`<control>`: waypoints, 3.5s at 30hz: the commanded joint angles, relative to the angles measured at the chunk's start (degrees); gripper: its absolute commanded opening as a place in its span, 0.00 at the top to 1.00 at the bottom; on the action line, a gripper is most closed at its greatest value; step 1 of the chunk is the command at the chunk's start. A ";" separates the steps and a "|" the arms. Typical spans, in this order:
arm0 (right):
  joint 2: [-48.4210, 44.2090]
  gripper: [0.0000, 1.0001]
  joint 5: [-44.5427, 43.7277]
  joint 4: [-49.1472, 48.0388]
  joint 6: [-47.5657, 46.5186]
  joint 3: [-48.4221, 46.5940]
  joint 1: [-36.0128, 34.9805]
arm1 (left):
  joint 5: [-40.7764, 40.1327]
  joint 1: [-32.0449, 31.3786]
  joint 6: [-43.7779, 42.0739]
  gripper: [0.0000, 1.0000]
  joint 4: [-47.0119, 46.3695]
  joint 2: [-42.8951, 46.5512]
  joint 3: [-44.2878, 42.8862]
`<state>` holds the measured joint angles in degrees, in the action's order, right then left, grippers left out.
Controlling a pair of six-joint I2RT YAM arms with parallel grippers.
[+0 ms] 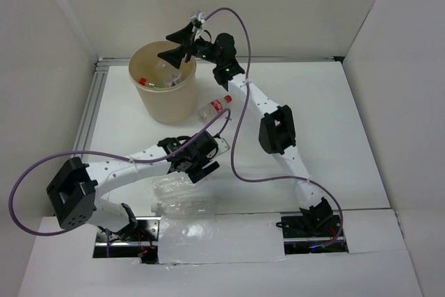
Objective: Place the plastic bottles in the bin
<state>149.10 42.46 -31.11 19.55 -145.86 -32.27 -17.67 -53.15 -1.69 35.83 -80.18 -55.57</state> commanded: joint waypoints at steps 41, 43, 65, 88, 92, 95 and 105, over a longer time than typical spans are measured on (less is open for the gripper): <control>-52.14 0.47 21.43 53.40 -45.96 59.80 32.17 | 10.02 7.18 -2.26 0.82 -11.64 -2.01 -22.27; -52.15 0.22 21.44 55.79 -48.70 60.51 32.71 | 10.02 7.79 -2.26 0.82 -14.71 -0.33 -24.48; -53.48 0.23 14.50 77.34 -75.10 69.05 -1.28 | -9.65 31.43 11.79 0.47 -55.61 -3.56 -29.16; -43.64 0.10 -16.79 43.86 -27.37 77.04 -36.54 | -13.00 20.11 17.60 0.01 -25.65 34.99 -6.31; -40.13 0.13 -22.58 41.06 -25.89 78.27 -39.26 | -12.48 18.96 21.10 0.01 -21.26 39.39 -3.67; -37.13 0.32 -26.19 39.91 -25.10 78.27 -38.75 | -9.33 18.96 22.61 0.01 -19.67 41.94 -2.88; -46.94 0.74 -20.05 46.39 -27.29 73.71 -22.16 | 1.66 18.96 25.42 0.01 -18.95 45.11 -1.21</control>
<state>108.97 21.74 12.45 -6.85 -69.06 -60.29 -21.41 -33.93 21.71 18.90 -35.99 -56.97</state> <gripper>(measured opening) 0.551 0.987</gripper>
